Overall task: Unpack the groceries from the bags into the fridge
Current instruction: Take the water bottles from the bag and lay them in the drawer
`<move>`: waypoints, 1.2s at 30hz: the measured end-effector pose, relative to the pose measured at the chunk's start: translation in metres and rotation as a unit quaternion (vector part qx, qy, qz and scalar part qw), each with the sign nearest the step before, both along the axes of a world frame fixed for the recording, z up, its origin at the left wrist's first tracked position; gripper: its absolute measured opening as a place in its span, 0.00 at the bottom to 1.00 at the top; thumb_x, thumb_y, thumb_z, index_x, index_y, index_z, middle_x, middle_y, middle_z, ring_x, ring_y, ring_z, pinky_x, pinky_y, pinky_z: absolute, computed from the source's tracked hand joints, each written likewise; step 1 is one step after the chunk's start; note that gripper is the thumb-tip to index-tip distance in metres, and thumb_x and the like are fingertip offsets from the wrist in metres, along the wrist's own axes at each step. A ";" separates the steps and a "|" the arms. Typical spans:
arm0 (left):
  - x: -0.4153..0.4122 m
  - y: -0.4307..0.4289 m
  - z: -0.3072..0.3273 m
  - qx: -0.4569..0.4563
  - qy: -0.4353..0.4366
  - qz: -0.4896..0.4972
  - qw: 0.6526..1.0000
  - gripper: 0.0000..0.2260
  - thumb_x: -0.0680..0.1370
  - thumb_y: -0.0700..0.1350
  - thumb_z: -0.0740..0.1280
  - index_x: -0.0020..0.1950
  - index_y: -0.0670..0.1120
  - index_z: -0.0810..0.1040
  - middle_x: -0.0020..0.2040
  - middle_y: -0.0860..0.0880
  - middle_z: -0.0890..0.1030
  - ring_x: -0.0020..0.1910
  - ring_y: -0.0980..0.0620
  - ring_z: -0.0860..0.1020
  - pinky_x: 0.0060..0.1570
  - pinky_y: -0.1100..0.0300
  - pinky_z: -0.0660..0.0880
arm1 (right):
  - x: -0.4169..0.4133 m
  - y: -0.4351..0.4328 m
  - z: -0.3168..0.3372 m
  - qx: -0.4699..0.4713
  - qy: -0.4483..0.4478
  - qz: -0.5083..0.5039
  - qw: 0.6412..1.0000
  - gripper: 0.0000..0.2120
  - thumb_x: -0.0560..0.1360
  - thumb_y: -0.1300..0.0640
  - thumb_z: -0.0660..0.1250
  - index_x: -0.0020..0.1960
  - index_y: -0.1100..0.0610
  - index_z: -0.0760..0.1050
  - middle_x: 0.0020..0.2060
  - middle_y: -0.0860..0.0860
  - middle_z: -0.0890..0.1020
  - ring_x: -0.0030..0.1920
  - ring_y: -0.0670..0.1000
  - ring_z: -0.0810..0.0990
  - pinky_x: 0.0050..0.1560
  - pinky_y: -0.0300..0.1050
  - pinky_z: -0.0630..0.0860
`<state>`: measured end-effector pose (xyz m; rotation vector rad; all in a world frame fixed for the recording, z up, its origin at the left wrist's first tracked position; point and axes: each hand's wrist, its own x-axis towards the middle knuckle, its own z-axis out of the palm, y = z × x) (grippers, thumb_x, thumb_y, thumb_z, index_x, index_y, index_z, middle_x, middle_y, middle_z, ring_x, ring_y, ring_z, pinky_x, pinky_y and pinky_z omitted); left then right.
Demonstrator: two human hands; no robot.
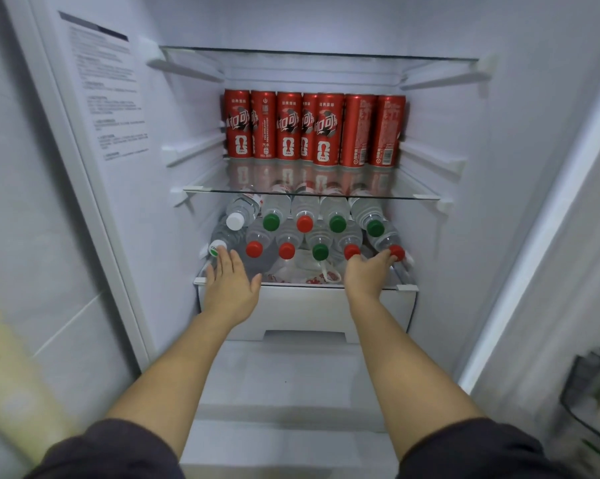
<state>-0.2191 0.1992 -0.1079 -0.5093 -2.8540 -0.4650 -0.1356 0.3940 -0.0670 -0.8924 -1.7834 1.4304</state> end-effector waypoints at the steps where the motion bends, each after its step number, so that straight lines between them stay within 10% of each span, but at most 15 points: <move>1: 0.006 -0.001 0.000 0.006 -0.003 0.001 1.000 0.34 0.83 0.56 0.53 0.78 0.36 0.44 0.78 0.35 0.42 0.78 0.41 0.43 0.76 0.46 0.43 | 0.005 -0.003 -0.002 0.015 -0.002 0.006 1.000 0.35 0.80 0.64 0.59 0.79 0.62 0.43 0.79 0.57 0.44 0.79 0.56 0.48 0.72 0.42 0.54; 6: 0.047 -0.014 -0.011 -0.004 0.041 0.002 0.999 0.35 0.82 0.57 0.55 0.79 0.41 0.43 0.79 0.39 0.40 0.78 0.42 0.41 0.76 0.46 0.42 | 0.034 -0.021 -0.032 0.218 -0.087 0.059 0.970 0.36 0.79 0.61 0.61 0.79 0.61 0.43 0.79 0.56 0.42 0.79 0.54 0.42 0.76 0.45 0.48; 16: 0.154 -0.059 -0.030 -0.076 0.073 0.022 0.994 0.35 0.80 0.63 0.50 0.79 0.47 0.38 0.79 0.42 0.36 0.77 0.40 0.34 0.74 0.39 0.38 | 0.148 -0.063 -0.071 0.466 -0.355 0.125 0.801 0.31 0.83 0.42 0.47 0.80 0.50 0.38 0.78 0.56 0.35 0.77 0.64 0.35 0.75 0.63 0.39; 24: 0.252 -0.089 -0.045 -0.030 0.025 0.008 0.999 0.35 0.80 0.63 0.50 0.79 0.48 0.39 0.78 0.42 0.36 0.76 0.40 0.33 0.73 0.39 0.37 | 0.254 -0.110 -0.095 0.519 -0.346 0.135 0.770 0.32 0.82 0.41 0.51 0.80 0.48 0.41 0.78 0.57 0.39 0.77 0.65 0.36 0.73 0.65 0.36; 29: 0.309 -0.104 -0.050 0.001 0.004 -0.023 1.000 0.35 0.80 0.63 0.50 0.79 0.48 0.38 0.79 0.43 0.36 0.76 0.41 0.32 0.73 0.39 0.36 | 0.304 -0.117 -0.100 0.536 -0.334 0.109 0.768 0.31 0.77 0.41 0.59 0.77 0.51 0.61 0.76 0.60 0.60 0.75 0.68 0.57 0.70 0.69 0.59; 36: 0.381 -0.085 -0.045 0.002 -0.025 -0.066 0.998 0.36 0.80 0.63 0.51 0.79 0.47 0.40 0.78 0.43 0.35 0.76 0.42 0.31 0.73 0.39 0.36 | 0.376 -0.108 -0.100 0.554 -0.325 0.100 0.760 0.31 0.80 0.42 0.58 0.79 0.49 0.53 0.79 0.58 0.50 0.77 0.66 0.47 0.73 0.66 0.47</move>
